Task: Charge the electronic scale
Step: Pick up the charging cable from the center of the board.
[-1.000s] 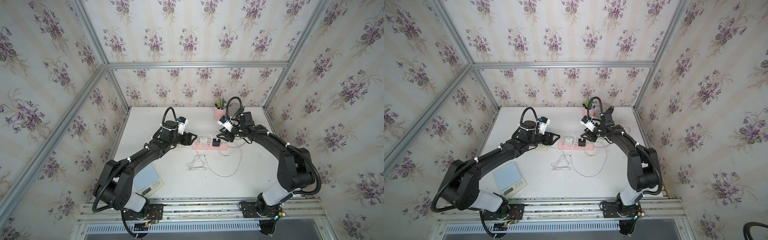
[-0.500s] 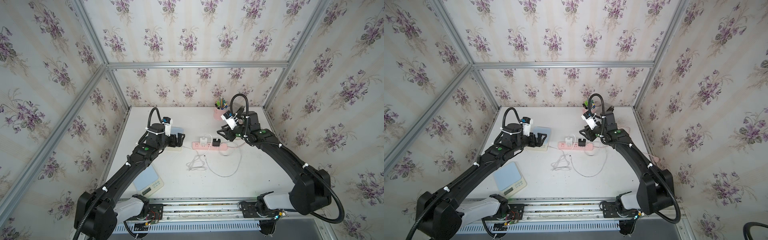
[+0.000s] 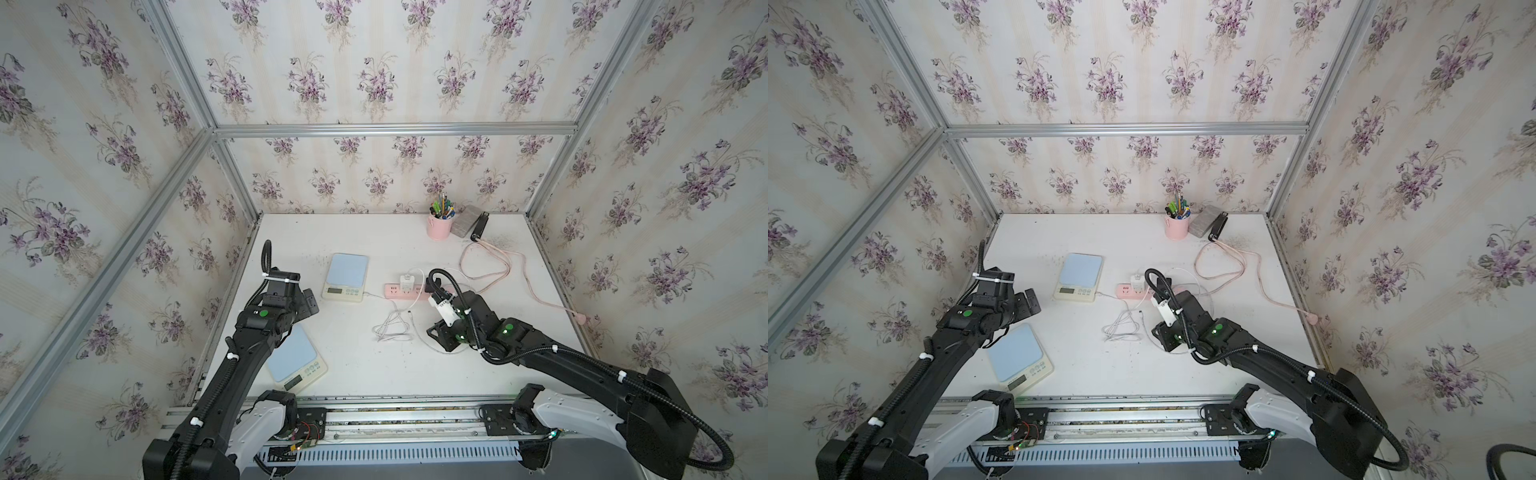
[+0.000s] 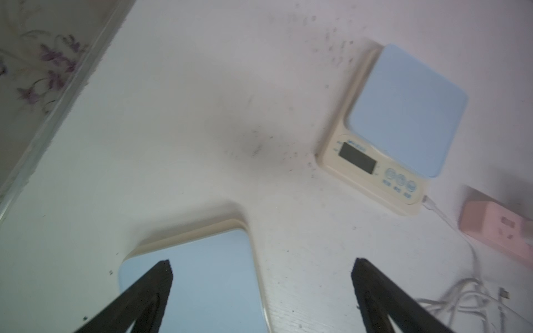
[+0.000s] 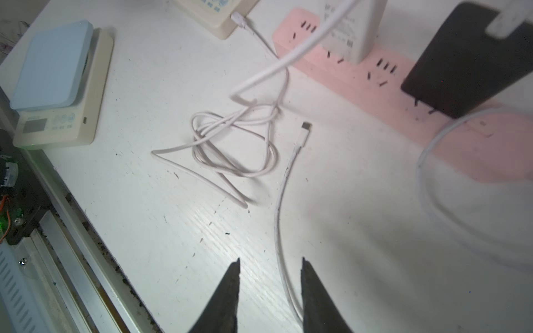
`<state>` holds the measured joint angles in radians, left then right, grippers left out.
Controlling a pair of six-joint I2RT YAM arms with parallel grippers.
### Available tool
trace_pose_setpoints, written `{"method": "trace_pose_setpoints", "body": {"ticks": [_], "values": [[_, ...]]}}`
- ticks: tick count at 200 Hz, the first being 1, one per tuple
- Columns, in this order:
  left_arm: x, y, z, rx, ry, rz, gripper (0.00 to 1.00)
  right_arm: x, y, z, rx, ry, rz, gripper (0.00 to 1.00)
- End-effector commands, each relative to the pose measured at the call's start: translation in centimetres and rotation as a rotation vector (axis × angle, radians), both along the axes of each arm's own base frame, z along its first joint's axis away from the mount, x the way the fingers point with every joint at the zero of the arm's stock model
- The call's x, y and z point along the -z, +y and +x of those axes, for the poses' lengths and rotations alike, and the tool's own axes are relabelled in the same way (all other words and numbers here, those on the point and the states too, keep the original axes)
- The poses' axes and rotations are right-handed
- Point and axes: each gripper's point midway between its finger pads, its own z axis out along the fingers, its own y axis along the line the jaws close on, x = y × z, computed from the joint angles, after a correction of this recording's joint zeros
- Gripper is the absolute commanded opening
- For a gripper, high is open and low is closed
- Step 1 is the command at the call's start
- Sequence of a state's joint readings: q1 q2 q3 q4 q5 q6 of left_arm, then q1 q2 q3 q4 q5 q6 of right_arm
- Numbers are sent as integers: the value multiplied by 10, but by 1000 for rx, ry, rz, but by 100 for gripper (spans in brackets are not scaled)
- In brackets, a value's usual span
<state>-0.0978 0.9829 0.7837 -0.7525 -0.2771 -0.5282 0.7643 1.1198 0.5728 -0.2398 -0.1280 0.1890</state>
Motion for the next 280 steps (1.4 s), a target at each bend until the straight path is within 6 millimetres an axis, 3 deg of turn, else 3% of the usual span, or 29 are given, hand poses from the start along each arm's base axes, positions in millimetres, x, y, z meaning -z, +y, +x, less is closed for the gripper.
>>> {"method": "trace_pose_setpoints", "body": {"ticks": [1,32,52,82,100,130,143,179,215,233,255,280], "values": [[19,38,-43,-241,140,78,99,8,10,8,62,4,39,46],[47,51,-72,-399,206,3,99,35,29,4,-13,32,-43,53],[59,53,-79,-435,178,-44,99,53,39,0,-50,70,-102,54],[74,19,-54,-251,104,-224,99,78,37,-5,-41,150,-184,53],[79,-2,-41,-161,100,-322,99,87,32,-8,-21,185,-211,43],[84,-25,-26,-77,113,-415,99,89,23,-10,17,199,-241,12],[81,-33,-18,-54,92,-434,99,89,18,-11,32,199,-255,4],[67,-57,7,14,21,-442,99,85,7,-10,59,186,-300,1],[49,-78,35,120,-49,-450,99,59,3,-7,97,137,-251,4],[33,-65,35,108,-56,-370,99,45,1,-5,116,110,-227,3],[21,-17,9,-61,18,-159,99,32,3,-6,112,93,-185,1],[38,22,-31,-250,196,-88,99,13,11,-9,90,77,-98,0]]}}
